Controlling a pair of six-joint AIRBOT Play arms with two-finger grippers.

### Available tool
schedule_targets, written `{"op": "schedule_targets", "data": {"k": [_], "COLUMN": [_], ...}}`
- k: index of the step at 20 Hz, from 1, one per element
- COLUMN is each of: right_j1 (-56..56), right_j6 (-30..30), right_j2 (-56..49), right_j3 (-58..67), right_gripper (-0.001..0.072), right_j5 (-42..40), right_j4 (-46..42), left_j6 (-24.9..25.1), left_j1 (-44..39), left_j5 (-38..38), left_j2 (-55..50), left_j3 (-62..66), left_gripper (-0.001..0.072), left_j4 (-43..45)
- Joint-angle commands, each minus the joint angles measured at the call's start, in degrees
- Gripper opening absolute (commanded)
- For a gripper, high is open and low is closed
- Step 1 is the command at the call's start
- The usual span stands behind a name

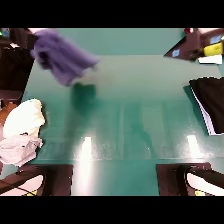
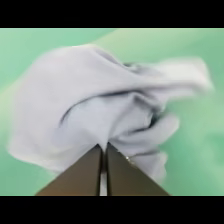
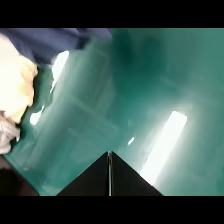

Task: Fold the shirts.

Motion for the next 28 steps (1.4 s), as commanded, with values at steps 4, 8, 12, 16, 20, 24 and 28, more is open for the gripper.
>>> {"op": "schedule_targets", "data": {"k": [4, 8, 12, 16, 20, 24, 28], "right_j1": [-3.48, -3.37, -3.34, -3.5, -3.48, -3.48, -3.43], "right_j6": [0.04, 0.04, 0.04, 0.02, -0.02, -0.46, -1.51], "right_j2": [0.04, 0.04, 0.02, 0.02, -0.11, -0.15, -0.17], "right_j3": [8.87, 9.57, 9.55, 9.55, 9.55, 9.55, 9.55], "right_gripper": [0.0019, 0.0019, 0.0019, 0.0019, 0.0019, 0.0019, 0.0019], "right_j5": [0.33, 2.34, 5.01, 6.32, 6.08, 6.03, 5.9], "right_j4": [-0.07, -0.07, -0.22, -0.52, -0.55, -0.55, -0.55], "left_j6": [8.44, 7.17, -0.57, -7.65, -12.15, -11.91, -11.65], "left_j1": [-11.28, -14.86, -15.04, -11.47, -5.64, -6.64, -10.78], "left_j5": [-6.56, -6.69, -2.8, -6.97, -18.95, -14.84, -3.61], "left_j2": [-0.24, -11.19, -23.76, -25.44, -22.58, -13.64, -5.2], "left_j3": [3.89, 3.89, 3.91, 3.98, 1.79, -17.55, -43.47], "left_gripper": [0.0027, 0.0027, 0.0337, 0.0711, 0.0711, 0.0711, 0.0711], "left_j4": [-17.84, -17.9, -15.65, -13.29, -13.31, -12.87, -12.74]}}
